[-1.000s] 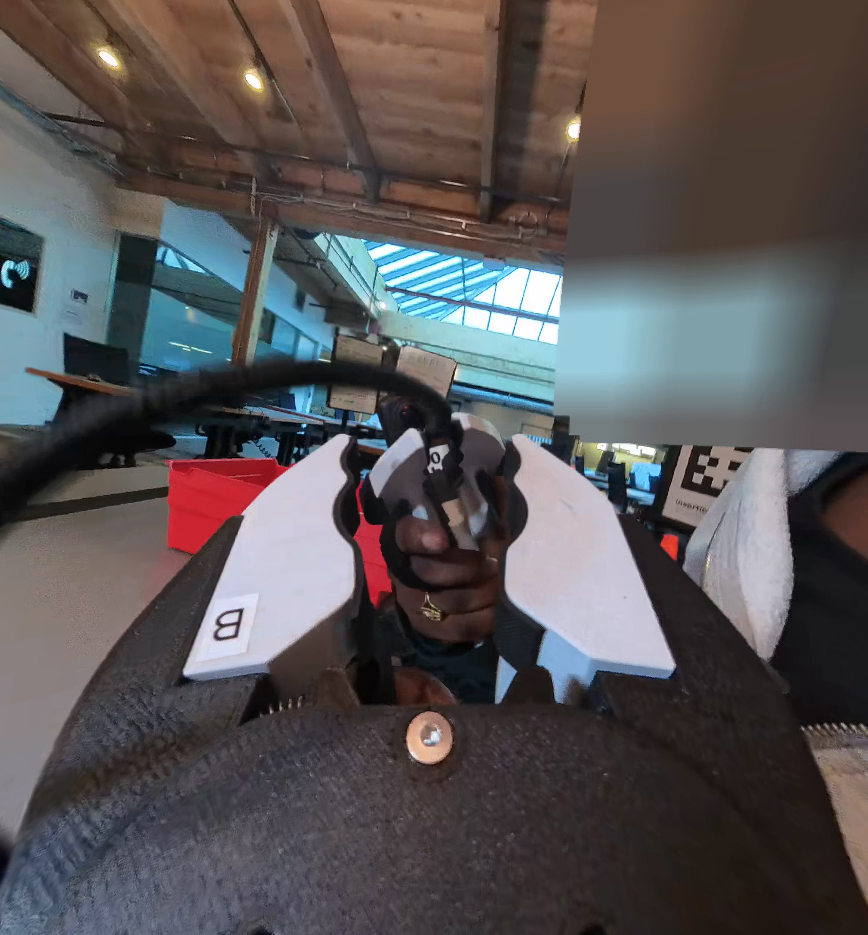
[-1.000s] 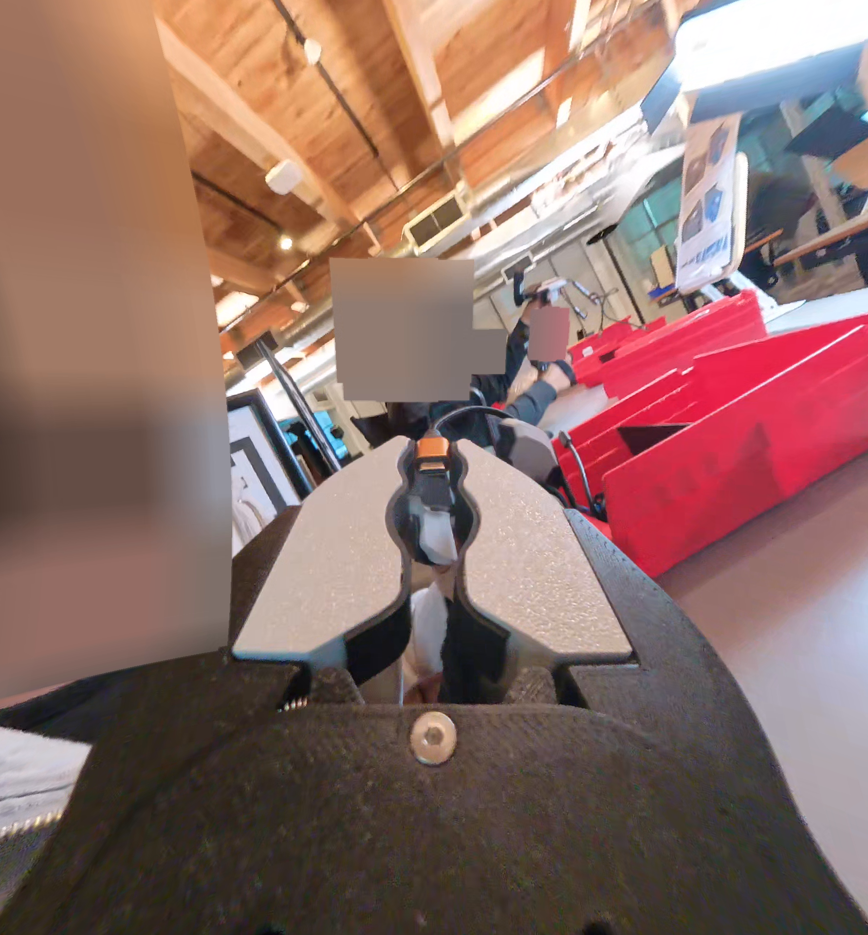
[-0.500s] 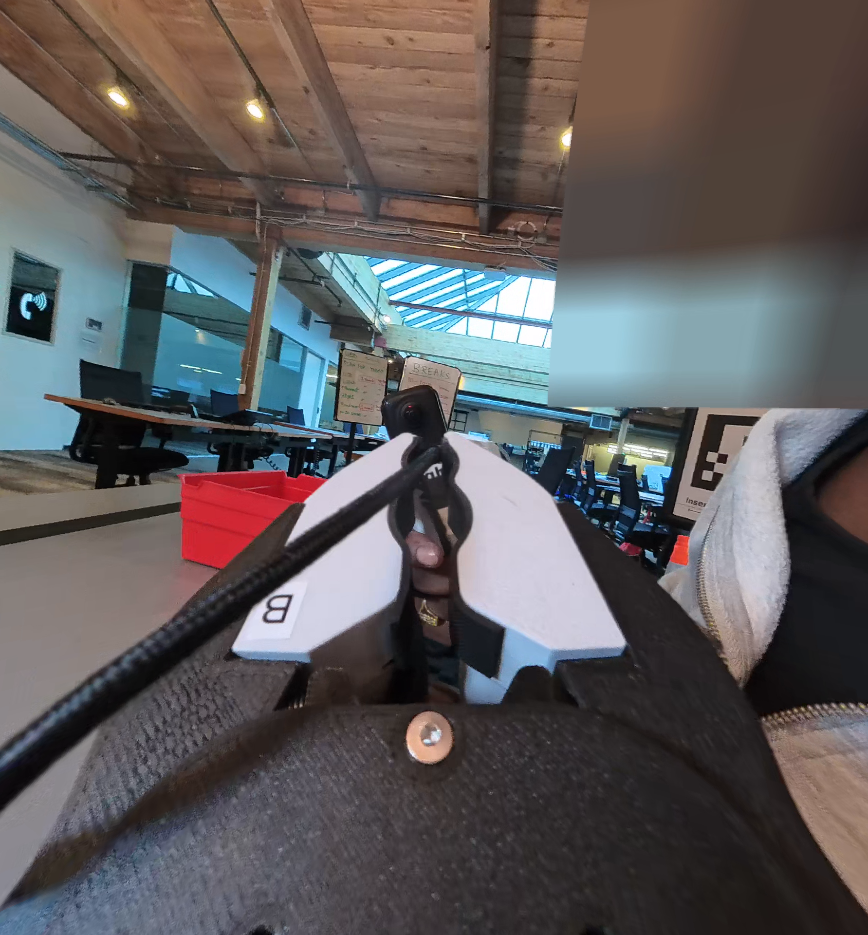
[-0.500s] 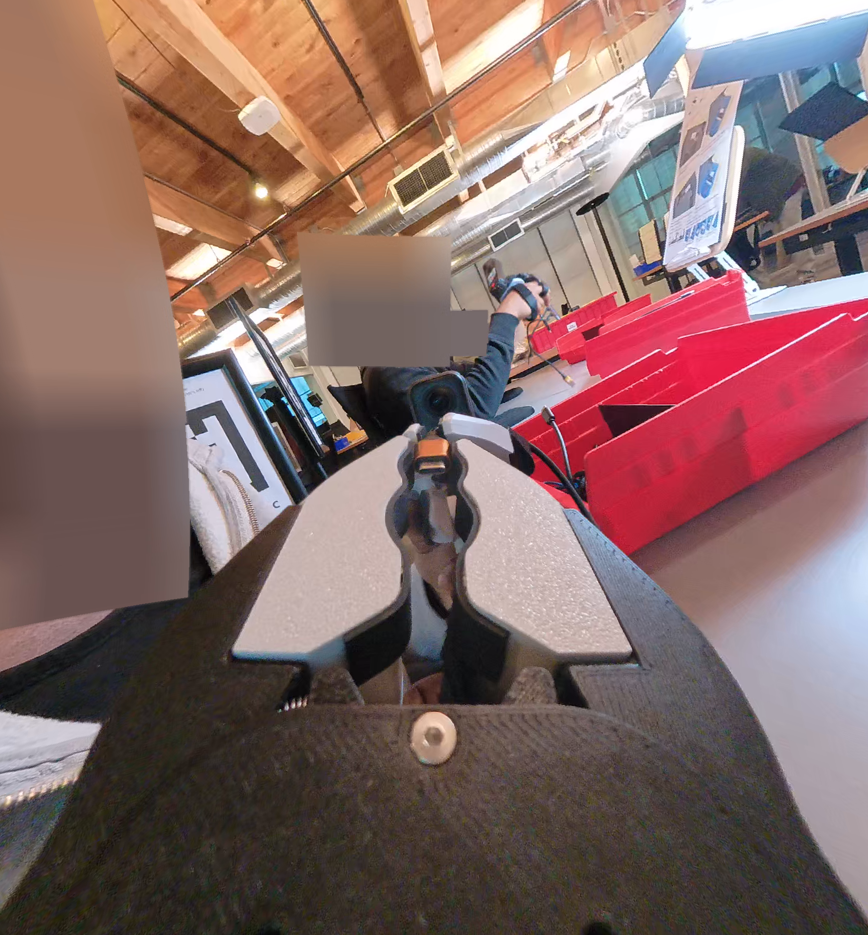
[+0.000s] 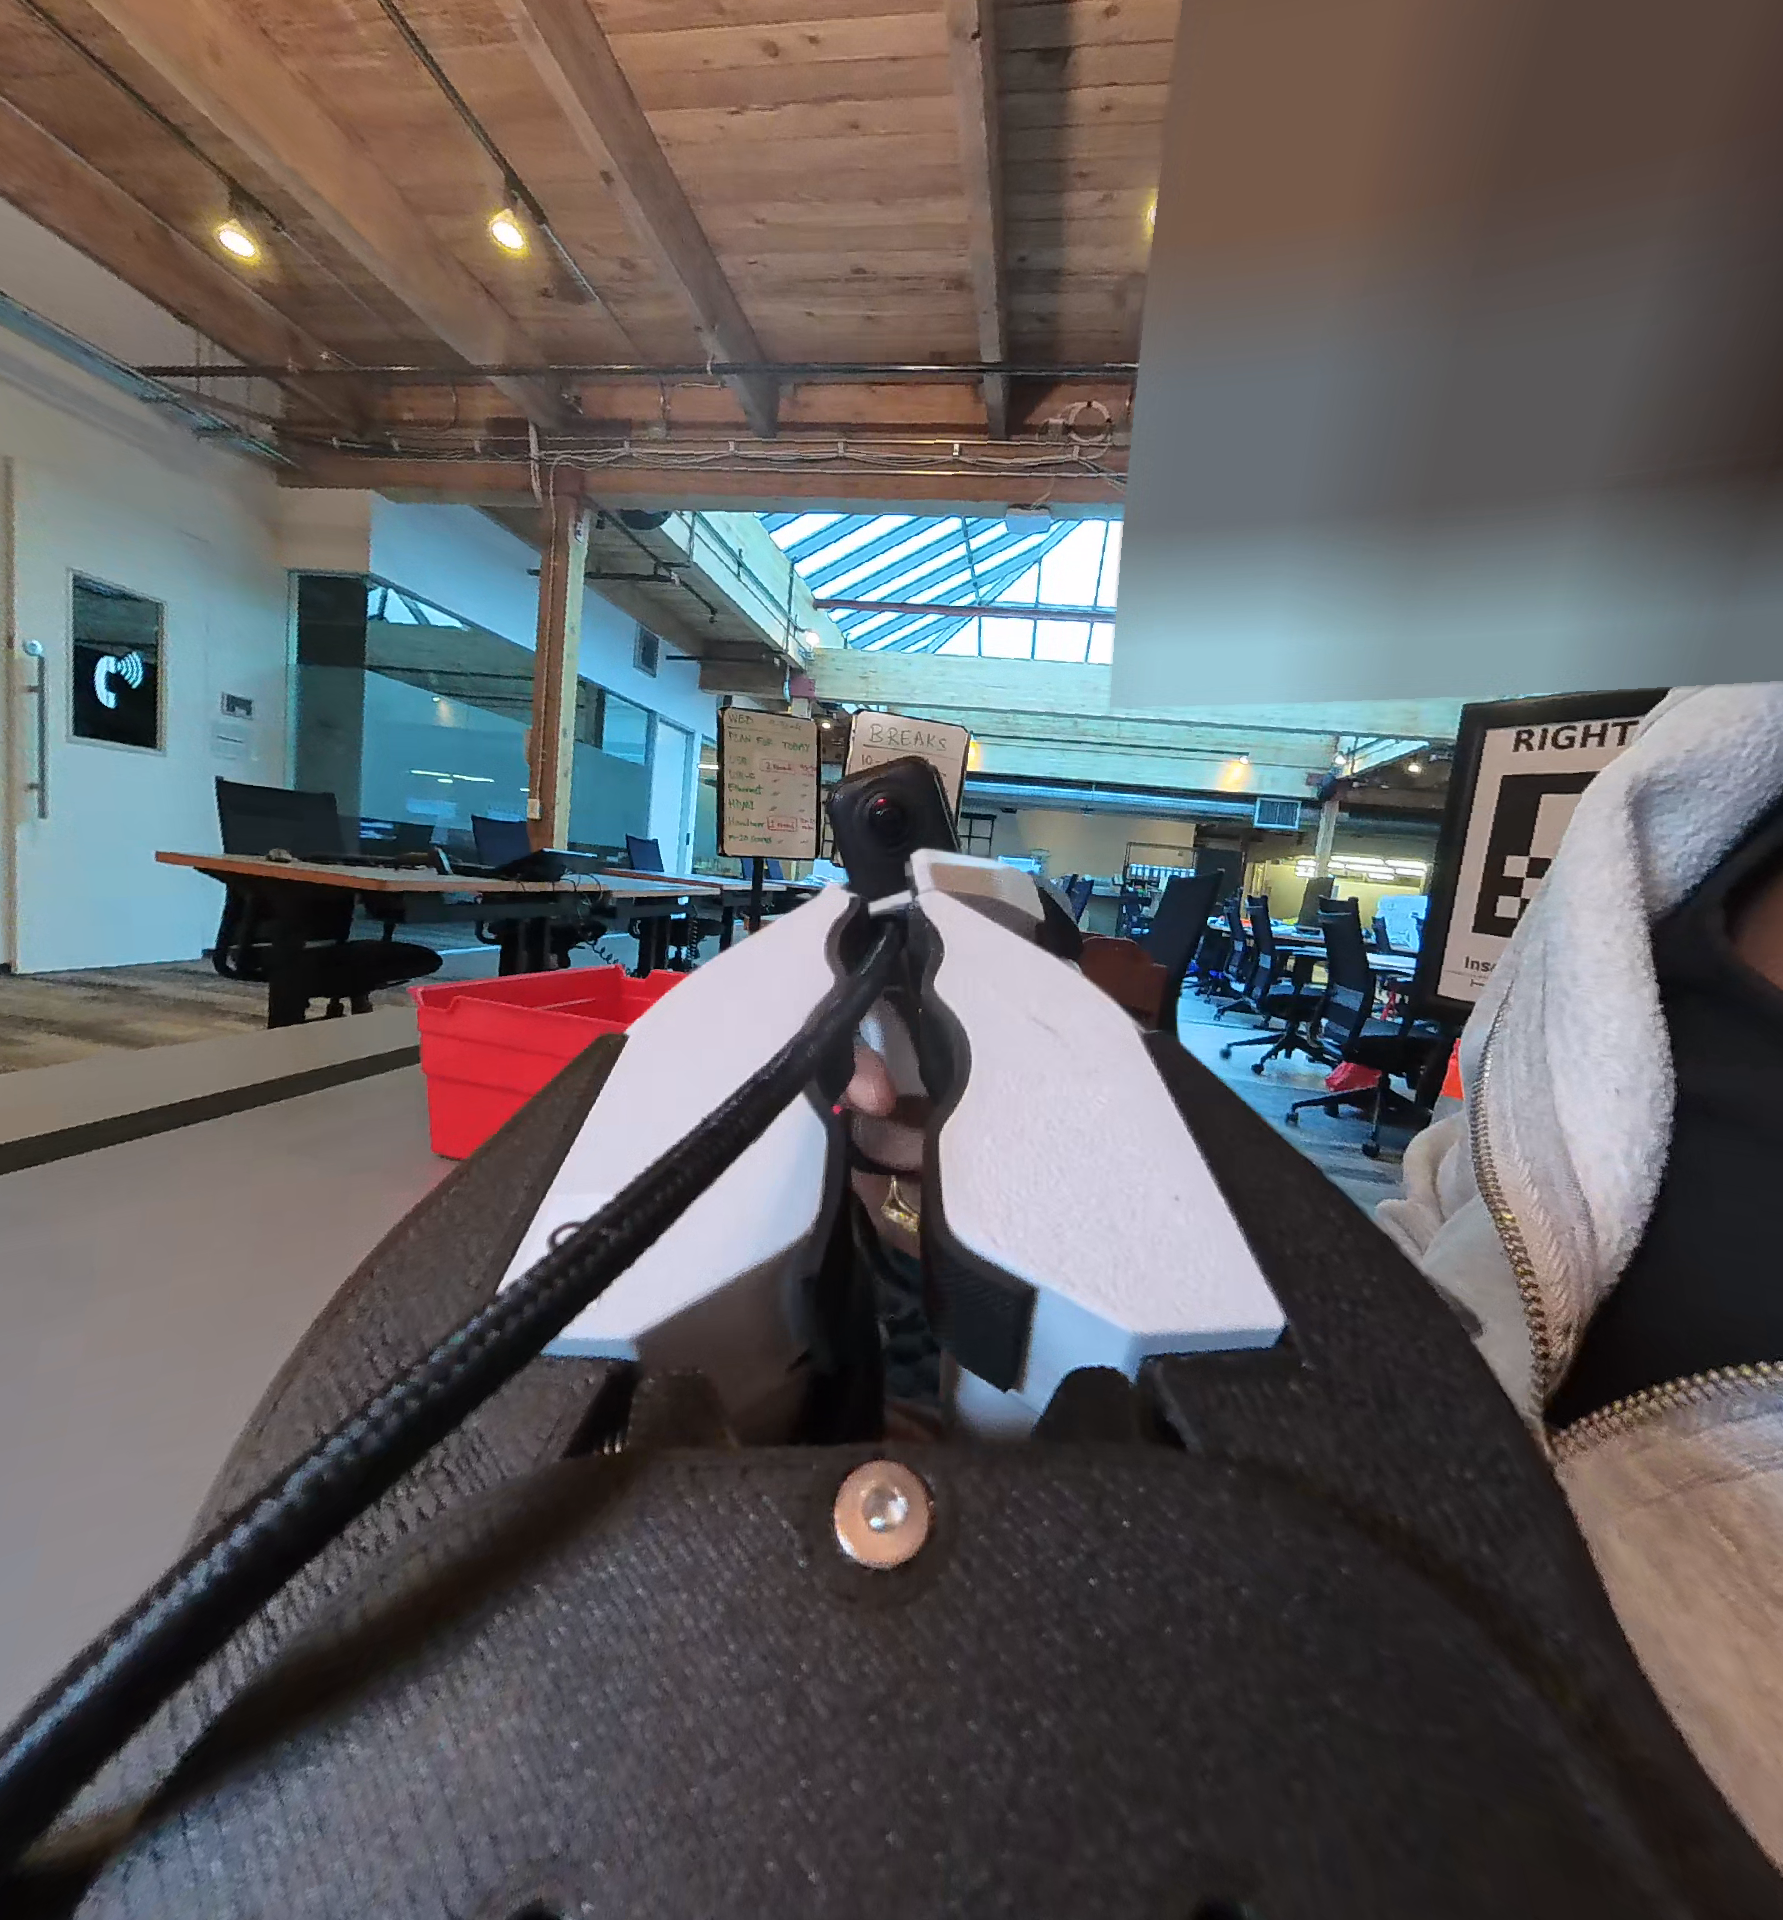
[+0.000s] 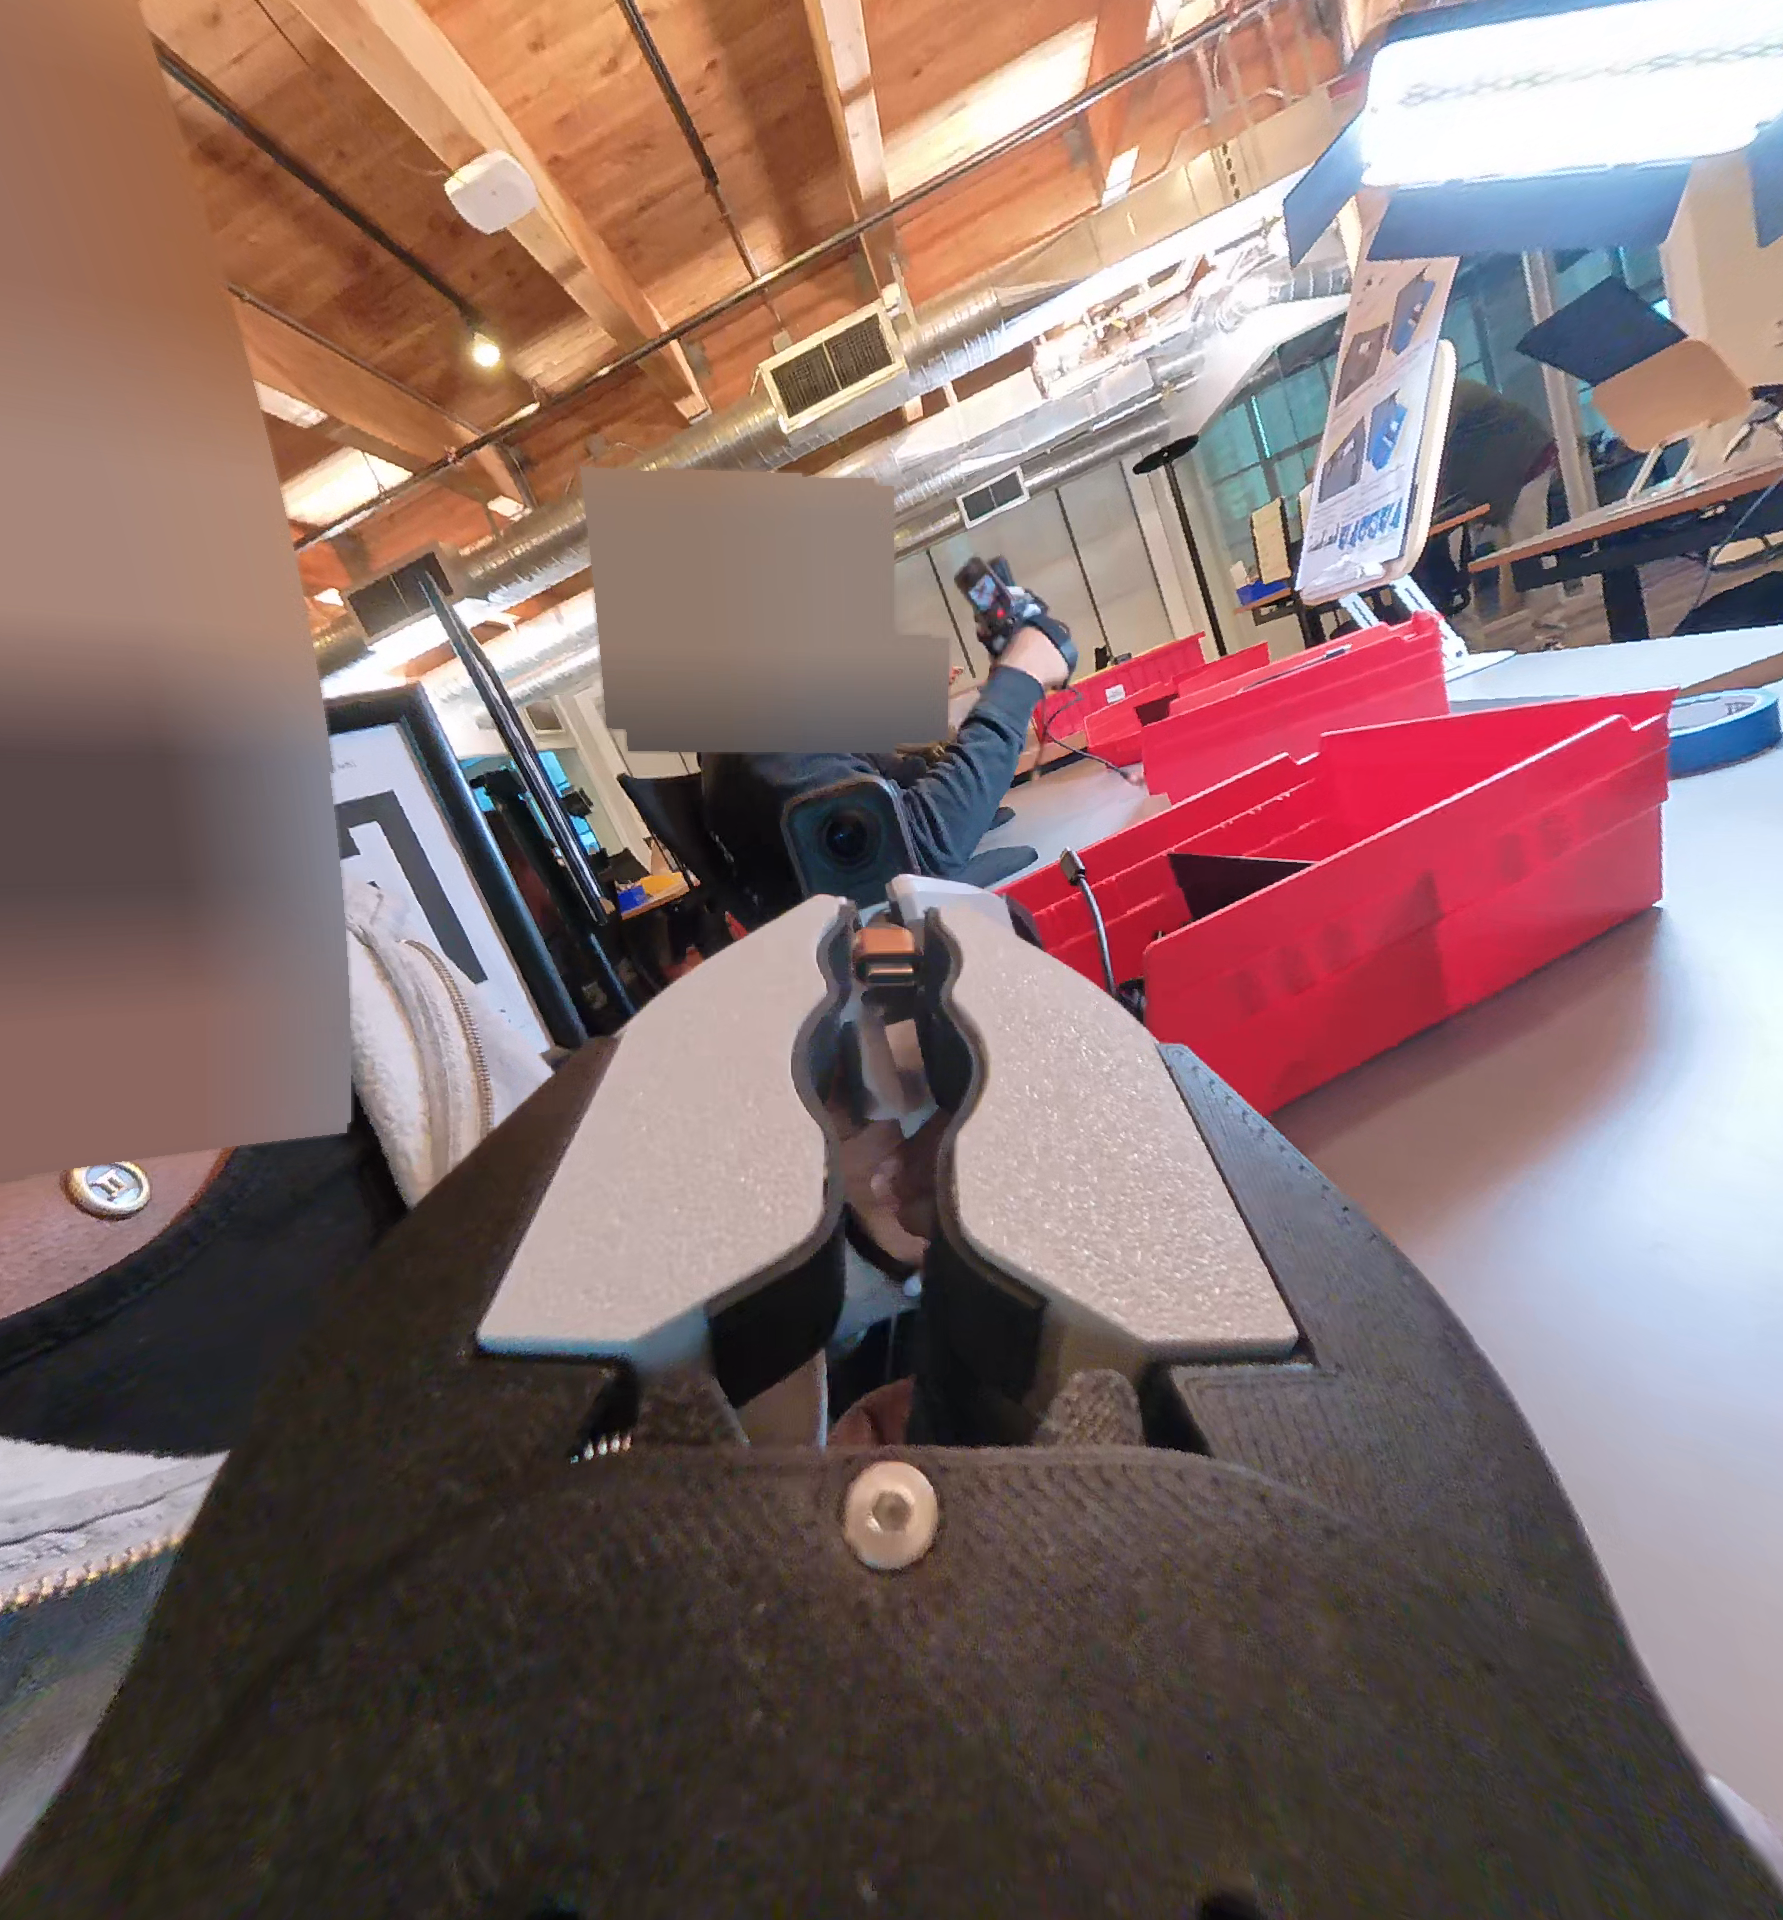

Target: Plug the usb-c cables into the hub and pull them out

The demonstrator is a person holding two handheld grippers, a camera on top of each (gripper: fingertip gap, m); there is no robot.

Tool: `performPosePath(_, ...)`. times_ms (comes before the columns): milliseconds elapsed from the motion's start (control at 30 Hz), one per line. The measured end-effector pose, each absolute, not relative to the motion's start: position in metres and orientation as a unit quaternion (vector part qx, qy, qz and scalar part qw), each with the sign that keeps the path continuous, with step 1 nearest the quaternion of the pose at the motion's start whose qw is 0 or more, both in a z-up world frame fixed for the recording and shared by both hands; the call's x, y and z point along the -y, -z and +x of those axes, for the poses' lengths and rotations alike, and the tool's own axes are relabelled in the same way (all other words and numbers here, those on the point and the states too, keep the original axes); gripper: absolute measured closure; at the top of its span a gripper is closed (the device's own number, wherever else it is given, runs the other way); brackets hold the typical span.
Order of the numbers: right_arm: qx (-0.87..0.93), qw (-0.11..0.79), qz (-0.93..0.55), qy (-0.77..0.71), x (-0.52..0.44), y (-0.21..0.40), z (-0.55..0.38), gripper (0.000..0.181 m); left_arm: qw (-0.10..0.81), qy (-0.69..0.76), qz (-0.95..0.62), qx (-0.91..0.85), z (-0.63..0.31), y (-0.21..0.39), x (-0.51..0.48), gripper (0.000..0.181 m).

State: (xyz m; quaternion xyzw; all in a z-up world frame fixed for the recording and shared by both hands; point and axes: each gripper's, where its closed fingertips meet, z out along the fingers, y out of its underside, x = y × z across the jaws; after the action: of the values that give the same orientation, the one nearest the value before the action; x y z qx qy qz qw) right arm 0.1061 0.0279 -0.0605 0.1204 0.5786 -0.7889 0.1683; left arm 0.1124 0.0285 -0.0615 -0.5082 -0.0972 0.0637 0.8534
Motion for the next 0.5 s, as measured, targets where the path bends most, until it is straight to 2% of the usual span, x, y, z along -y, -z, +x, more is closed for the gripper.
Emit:
performPosePath(300,-0.585,0.165,0.115,0.786,-0.0286,0.0633,0.1071,0.17,0.85,-0.064,-0.514,0.096,0.1131,0.065,-0.0299,0.174)
performPosePath(433,-0.594,0.17,0.11,0.778,-0.0247,0.0676,0.1101,0.17,0.844,-0.065,-0.521,0.104,0.11,0.0683,-0.0315,0.159)
performPosePath(500,-0.595,0.171,0.11,0.778,-0.0234,0.069,0.1101,0.17,0.84,-0.066,-0.528,0.103,0.1105,0.0701,-0.0329,0.157)
